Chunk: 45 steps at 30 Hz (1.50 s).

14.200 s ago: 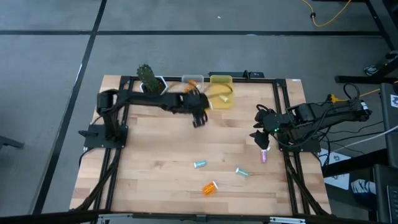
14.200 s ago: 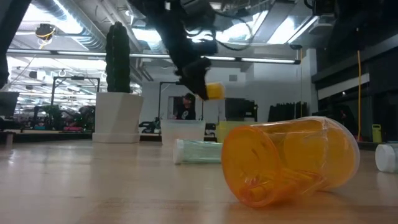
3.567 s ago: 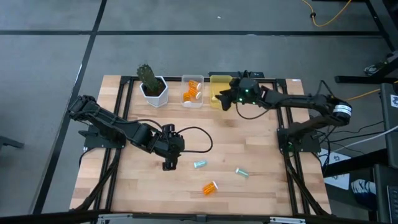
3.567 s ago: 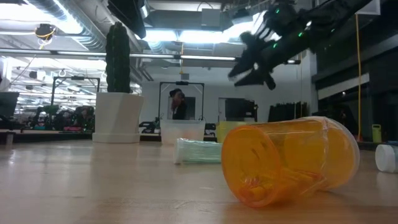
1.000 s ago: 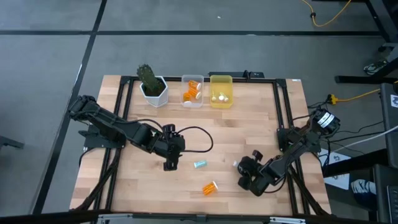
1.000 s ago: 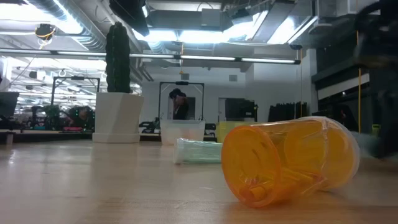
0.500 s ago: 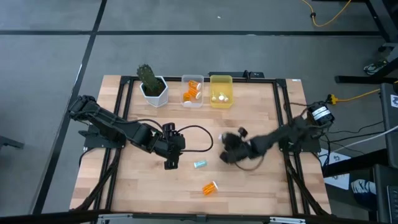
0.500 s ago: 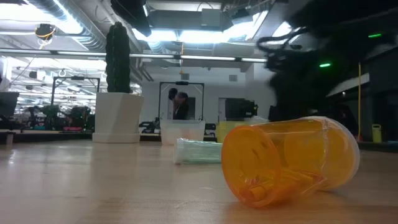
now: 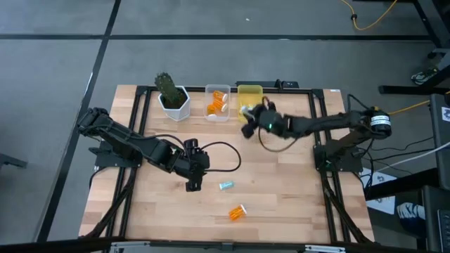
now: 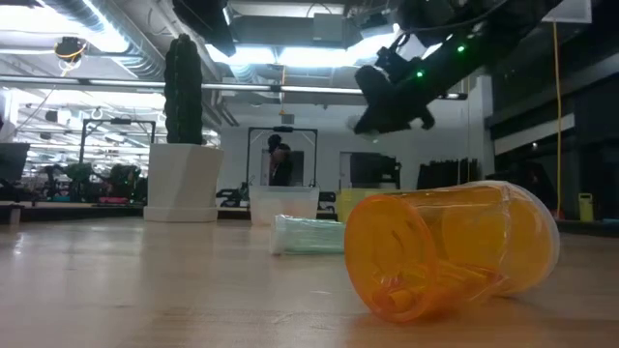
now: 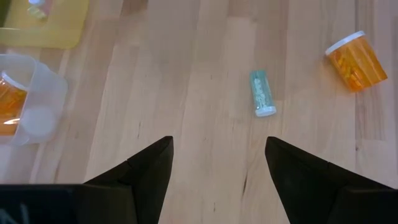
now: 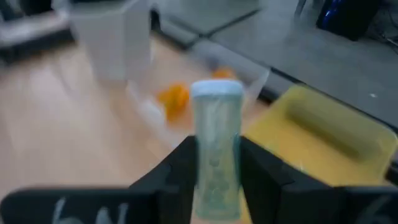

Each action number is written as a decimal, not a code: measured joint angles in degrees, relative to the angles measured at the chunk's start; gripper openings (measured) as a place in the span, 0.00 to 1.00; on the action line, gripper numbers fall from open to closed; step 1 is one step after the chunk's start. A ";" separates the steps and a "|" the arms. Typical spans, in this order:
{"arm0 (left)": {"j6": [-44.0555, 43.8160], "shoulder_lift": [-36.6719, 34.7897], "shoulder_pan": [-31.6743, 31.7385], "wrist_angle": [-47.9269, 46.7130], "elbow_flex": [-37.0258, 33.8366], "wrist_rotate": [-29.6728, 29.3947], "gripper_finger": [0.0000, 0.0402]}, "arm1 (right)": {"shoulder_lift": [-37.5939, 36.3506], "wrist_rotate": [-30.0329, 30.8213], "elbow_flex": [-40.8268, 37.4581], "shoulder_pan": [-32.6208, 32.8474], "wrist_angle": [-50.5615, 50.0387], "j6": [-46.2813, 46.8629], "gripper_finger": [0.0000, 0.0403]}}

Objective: Pick and place medicine bottles into bin by pill shape (circle, oval)
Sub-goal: Put the right blue pill bottle into the yellow bin, then put the blue pill bottle into the yellow bin

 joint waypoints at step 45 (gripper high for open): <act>-0.51 0.42 -0.60 4.12 0.02 -1.11 0.62 | -24.63 -29.55 -0.03 4.32 -24.63 11.18 0.51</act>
